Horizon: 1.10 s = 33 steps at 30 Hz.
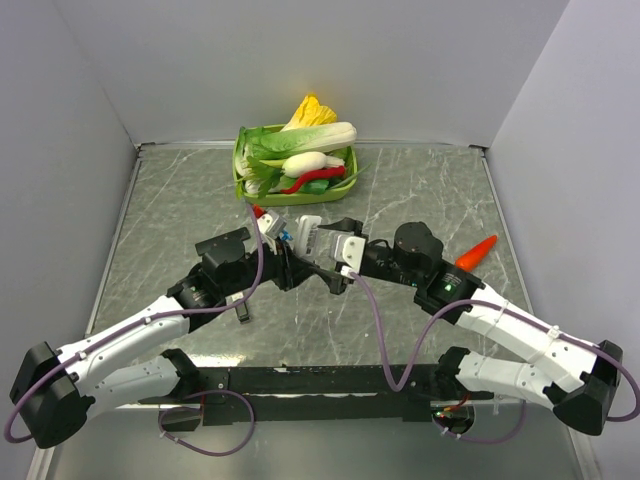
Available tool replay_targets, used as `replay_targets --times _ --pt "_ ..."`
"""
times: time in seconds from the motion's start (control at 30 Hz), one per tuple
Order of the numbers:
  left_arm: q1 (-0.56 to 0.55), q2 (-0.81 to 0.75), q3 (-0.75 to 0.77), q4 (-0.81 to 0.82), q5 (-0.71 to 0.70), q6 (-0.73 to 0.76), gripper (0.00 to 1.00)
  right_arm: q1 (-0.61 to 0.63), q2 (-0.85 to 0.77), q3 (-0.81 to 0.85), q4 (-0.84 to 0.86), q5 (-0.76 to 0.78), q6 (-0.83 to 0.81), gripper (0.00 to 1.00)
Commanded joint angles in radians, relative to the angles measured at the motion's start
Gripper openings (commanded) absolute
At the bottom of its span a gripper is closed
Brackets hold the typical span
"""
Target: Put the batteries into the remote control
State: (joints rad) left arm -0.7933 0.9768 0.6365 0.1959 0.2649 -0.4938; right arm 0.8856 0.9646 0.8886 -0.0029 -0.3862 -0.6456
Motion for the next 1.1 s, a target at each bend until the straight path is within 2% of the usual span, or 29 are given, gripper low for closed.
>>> replay_targets --times 0.0,0.67,1.07 --pt "-0.007 -0.027 0.052 0.016 0.004 0.0 0.01 -0.004 0.014 0.049 0.05 -0.017 -0.022 0.86" --pt "-0.02 -0.024 0.069 0.016 0.031 0.0 0.01 -0.01 0.029 0.046 0.086 -0.002 -0.023 0.87" --pt "-0.024 -0.029 0.089 0.013 0.045 0.0 0.01 -0.013 0.062 0.061 0.02 -0.017 -0.034 0.87"
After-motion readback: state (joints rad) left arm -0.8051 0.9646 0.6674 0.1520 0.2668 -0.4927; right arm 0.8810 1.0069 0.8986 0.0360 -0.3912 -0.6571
